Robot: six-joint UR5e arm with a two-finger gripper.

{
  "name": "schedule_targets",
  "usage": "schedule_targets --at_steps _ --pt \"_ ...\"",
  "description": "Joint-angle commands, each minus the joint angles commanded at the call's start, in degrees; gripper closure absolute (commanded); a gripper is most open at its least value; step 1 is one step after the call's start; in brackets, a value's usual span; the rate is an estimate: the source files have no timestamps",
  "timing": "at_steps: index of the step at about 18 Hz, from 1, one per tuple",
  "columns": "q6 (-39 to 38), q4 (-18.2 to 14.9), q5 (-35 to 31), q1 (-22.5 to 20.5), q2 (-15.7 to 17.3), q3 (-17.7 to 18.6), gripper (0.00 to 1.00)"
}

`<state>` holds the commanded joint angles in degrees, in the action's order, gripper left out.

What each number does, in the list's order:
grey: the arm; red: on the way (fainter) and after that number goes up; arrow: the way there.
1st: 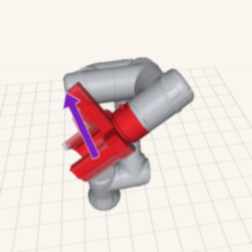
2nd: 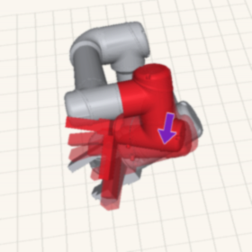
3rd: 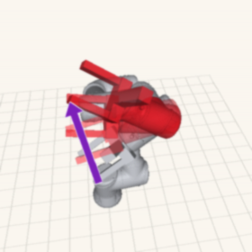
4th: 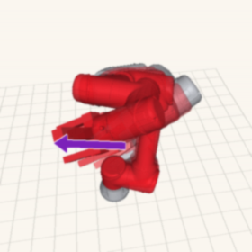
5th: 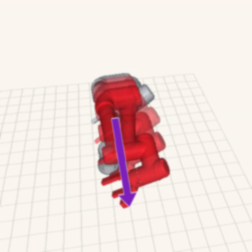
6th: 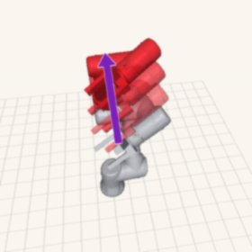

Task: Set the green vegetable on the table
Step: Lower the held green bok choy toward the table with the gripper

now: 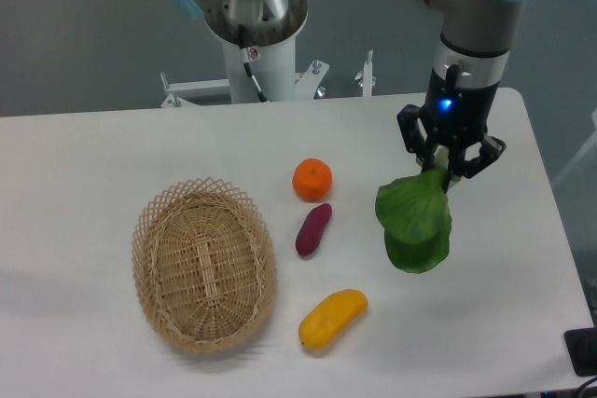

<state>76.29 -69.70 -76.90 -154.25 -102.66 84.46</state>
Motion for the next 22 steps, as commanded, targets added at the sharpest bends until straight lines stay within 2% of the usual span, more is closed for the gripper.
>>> schedule_targets --at_steps 3,12,16,18,21,22 --pt "0.35 0.26 0.0 0.0 0.0 1.23 0.64" --pt "2.2 0.44 0.0 -0.35 0.0 1.84 0.64" --pt "3.34 0.7 -0.09 -0.26 0.09 3.51 0.64" --pt "3.43 3.41 -0.26 -0.18 0.0 5.17 0.64" --pt "4.39 10.53 -3.94 -0.18 0.0 9.74 0.64" --pt "5.87 11.76 -4.91 -0.18 -0.17 10.54 0.64"
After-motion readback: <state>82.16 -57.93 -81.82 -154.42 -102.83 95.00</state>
